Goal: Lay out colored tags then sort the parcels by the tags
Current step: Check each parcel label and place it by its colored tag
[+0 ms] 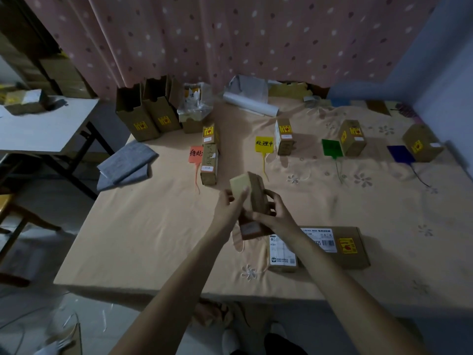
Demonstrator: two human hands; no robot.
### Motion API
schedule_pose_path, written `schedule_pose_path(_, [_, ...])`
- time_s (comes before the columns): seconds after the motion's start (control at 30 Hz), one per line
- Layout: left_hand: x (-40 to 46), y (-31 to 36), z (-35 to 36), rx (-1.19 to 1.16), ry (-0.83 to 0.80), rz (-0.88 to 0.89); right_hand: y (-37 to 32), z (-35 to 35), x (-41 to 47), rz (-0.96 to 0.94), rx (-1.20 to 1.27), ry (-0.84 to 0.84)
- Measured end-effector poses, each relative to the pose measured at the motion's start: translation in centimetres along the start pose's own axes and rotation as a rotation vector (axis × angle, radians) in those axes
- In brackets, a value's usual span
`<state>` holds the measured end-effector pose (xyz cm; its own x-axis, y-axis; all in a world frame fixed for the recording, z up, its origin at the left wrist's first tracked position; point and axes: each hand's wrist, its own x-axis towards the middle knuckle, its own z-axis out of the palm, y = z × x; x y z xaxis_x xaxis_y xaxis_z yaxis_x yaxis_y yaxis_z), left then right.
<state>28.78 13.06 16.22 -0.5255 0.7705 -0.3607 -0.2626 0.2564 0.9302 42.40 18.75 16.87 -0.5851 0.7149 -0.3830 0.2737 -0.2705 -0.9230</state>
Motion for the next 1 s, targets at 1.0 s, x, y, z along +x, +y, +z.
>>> schedule_pose_path(1.0, [-2.7,4.9,-2.4,-0.114,-0.271,0.161,-4.0,0.1,-2.3,-0.087,0.440,-0.102])
